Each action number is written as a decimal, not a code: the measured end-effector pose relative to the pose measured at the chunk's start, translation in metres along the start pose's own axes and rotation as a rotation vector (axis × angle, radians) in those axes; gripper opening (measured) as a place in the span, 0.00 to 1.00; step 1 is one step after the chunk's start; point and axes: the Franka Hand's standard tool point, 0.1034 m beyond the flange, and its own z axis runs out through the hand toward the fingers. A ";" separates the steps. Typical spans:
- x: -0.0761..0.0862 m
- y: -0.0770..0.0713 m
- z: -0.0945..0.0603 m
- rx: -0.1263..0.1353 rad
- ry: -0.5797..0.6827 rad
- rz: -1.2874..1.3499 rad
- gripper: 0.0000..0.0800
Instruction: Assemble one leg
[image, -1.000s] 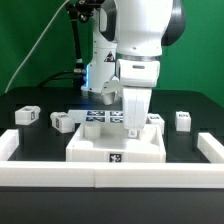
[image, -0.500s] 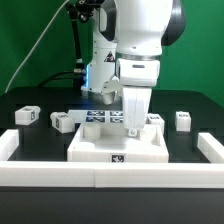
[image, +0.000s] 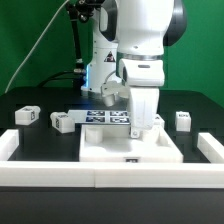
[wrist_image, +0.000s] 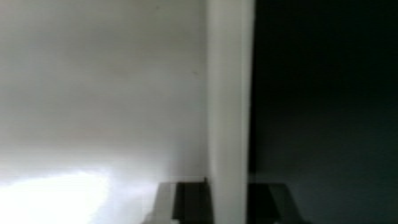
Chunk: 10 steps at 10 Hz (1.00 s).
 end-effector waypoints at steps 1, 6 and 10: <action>0.004 0.001 0.000 -0.009 0.004 -0.011 0.08; 0.027 0.009 -0.001 -0.010 0.012 0.005 0.08; 0.058 0.023 -0.002 -0.009 0.017 0.019 0.08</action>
Offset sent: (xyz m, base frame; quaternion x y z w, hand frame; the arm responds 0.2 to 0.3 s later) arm 0.0000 0.0000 0.0000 0.0000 0.0000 0.0000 1.0000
